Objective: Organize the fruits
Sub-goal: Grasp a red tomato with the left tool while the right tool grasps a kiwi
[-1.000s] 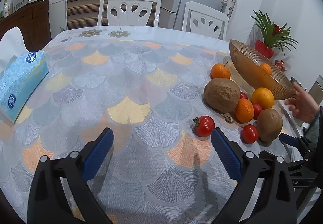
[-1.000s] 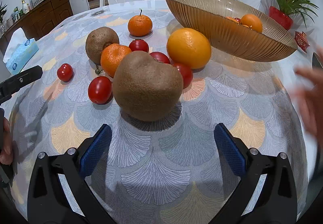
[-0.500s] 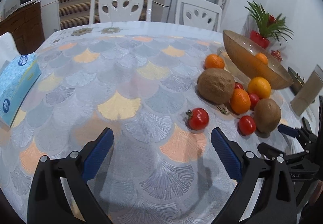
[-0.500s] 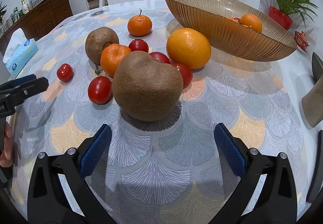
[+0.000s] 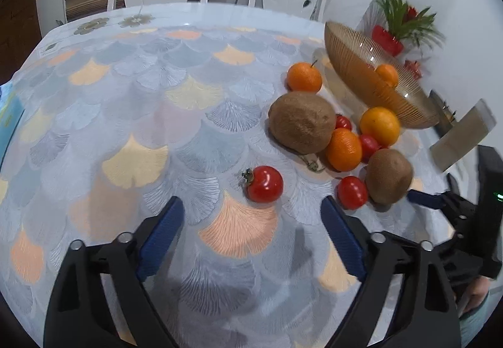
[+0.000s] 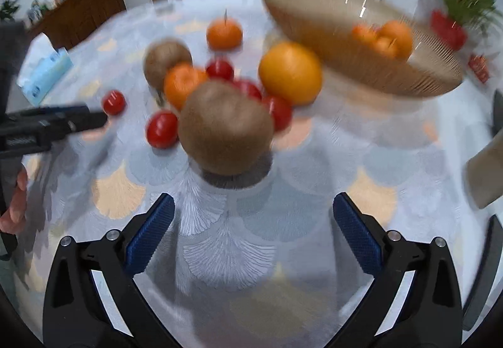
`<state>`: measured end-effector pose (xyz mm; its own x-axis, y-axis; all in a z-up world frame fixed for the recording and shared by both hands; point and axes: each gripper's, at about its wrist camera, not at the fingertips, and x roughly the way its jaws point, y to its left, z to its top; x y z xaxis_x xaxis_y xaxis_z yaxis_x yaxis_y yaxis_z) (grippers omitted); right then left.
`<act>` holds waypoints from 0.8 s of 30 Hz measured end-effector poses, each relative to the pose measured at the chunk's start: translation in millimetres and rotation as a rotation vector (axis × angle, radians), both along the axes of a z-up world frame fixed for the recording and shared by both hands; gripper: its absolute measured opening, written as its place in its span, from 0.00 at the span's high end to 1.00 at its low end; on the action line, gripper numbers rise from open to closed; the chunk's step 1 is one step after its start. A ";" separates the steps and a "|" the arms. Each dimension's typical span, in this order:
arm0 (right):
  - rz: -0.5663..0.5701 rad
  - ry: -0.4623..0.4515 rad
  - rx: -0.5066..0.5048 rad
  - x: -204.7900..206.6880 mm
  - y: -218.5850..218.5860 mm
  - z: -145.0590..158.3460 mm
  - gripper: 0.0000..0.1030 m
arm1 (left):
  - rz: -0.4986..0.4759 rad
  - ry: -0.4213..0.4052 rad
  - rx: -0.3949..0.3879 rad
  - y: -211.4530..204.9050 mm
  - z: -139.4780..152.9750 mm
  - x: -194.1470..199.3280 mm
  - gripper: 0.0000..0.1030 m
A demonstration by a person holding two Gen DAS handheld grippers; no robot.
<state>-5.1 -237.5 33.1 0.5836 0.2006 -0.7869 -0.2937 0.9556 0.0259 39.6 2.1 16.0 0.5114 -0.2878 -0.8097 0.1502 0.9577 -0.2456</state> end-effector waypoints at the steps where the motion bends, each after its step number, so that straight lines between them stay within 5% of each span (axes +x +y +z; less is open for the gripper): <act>1: -0.002 -0.028 0.018 -2.1 -1.8 5.4 0.03 | -0.005 0.011 0.020 -2.9 -2.5 -0.2 0.23; 7: -0.069 -0.024 0.070 18.7 5.6 13.2 0.03 | -0.018 -0.038 -0.023 -1.4 11.9 -15.5 0.23; 11: -0.094 -0.001 0.126 22.1 11.3 -2.4 0.03 | -0.024 -0.089 0.019 -11.8 11.5 -1.1 0.24; 14: -0.098 0.011 0.126 24.0 13.2 -2.5 0.15 | -0.026 -0.094 0.008 -15.0 -2.2 9.3 0.34; 19: -0.102 0.038 0.182 26.0 9.2 -4.2 0.17 | -0.054 -0.144 0.036 -22.1 -6.3 5.2 0.34; 24: -0.101 0.028 0.174 25.7 13.6 -4.1 0.31 | -0.053 -0.137 0.069 -27.5 -9.5 7.6 0.45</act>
